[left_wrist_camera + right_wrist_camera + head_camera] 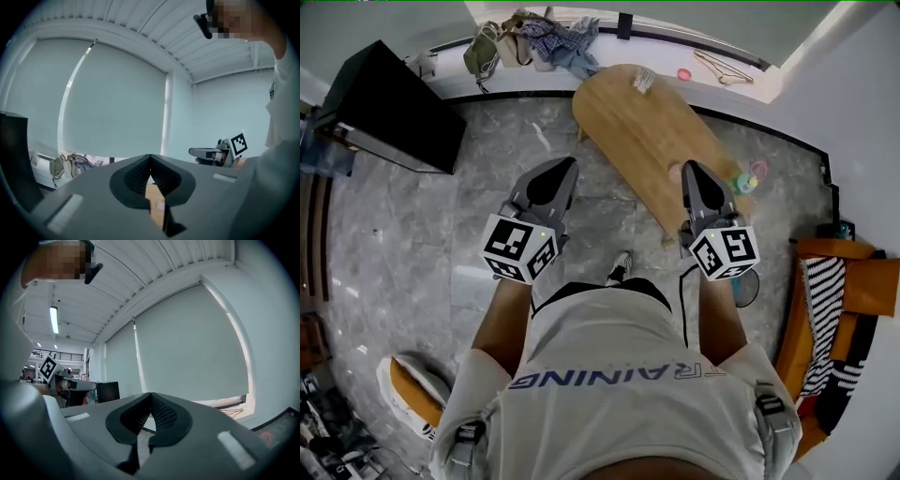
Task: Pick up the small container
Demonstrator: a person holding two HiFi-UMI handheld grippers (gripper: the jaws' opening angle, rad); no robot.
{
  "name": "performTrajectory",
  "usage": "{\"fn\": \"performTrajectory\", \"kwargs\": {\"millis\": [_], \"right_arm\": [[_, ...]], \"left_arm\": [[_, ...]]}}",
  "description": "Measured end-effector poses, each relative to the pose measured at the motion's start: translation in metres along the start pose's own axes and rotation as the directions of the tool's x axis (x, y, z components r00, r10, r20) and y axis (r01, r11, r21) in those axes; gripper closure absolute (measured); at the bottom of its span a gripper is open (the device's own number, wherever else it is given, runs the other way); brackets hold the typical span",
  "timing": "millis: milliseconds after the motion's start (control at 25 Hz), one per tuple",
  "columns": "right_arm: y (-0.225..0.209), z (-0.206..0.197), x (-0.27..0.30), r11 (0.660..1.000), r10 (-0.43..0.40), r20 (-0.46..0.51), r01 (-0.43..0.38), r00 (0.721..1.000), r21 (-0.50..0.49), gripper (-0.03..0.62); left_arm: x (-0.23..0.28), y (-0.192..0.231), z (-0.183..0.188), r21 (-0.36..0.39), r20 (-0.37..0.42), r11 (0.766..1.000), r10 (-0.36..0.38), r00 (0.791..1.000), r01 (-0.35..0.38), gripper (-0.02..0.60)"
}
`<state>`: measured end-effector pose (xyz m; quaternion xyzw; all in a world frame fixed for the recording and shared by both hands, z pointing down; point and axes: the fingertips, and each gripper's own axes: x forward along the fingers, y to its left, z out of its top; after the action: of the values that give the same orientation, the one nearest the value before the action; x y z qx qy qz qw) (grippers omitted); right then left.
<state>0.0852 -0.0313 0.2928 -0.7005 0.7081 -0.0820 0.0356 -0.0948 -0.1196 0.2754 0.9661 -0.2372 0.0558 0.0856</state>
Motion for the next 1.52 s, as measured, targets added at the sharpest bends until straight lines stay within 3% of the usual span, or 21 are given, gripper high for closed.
{"fn": "performTrajectory", "kwargs": {"millis": [240, 560, 800, 1040, 1280, 1400, 1520], "right_arm": [[-0.058, 0.003, 0.024, 0.996, -0.051, -0.008, 0.050, 0.999, -0.069, 0.580], [-0.111, -0.005, 0.060, 0.978, -0.203, -0.053, 0.200, 0.978, -0.057, 0.580], [-0.125, -0.026, 0.114, 0.919, -0.393, -0.090, 0.389, 0.915, -0.064, 0.580], [-0.115, -0.012, 0.156, 0.854, -0.520, -0.049, 0.519, 0.852, -0.044, 0.580], [-0.132, -0.019, 0.131, 0.771, -0.636, -0.054, 0.636, 0.770, -0.009, 0.580], [-0.146, -0.030, 0.108, 0.739, -0.672, -0.075, 0.674, 0.737, 0.009, 0.580], [-0.159, -0.040, 0.089, 0.725, -0.684, -0.087, 0.688, 0.724, 0.028, 0.580]], "left_arm": [[0.078, -0.003, -0.002, 0.013, -0.007, 0.999, -0.046, 0.999, 0.046, 0.581], [0.170, 0.015, -0.008, 0.015, -0.039, 0.975, -0.223, 0.974, 0.224, 0.581], [0.232, 0.076, -0.027, 0.028, -0.071, 0.920, -0.387, 0.919, 0.390, 0.581], [0.276, 0.118, -0.008, 0.055, -0.102, 0.847, -0.522, 0.847, 0.528, 0.581], [0.302, 0.100, -0.013, 0.035, -0.134, 0.786, -0.608, 0.783, 0.617, 0.581], [0.309, 0.083, -0.024, 0.027, -0.156, 0.772, -0.624, 0.766, 0.635, 0.581], [0.317, 0.065, -0.035, 0.020, -0.182, 0.772, -0.622, 0.762, 0.635, 0.581]]}}
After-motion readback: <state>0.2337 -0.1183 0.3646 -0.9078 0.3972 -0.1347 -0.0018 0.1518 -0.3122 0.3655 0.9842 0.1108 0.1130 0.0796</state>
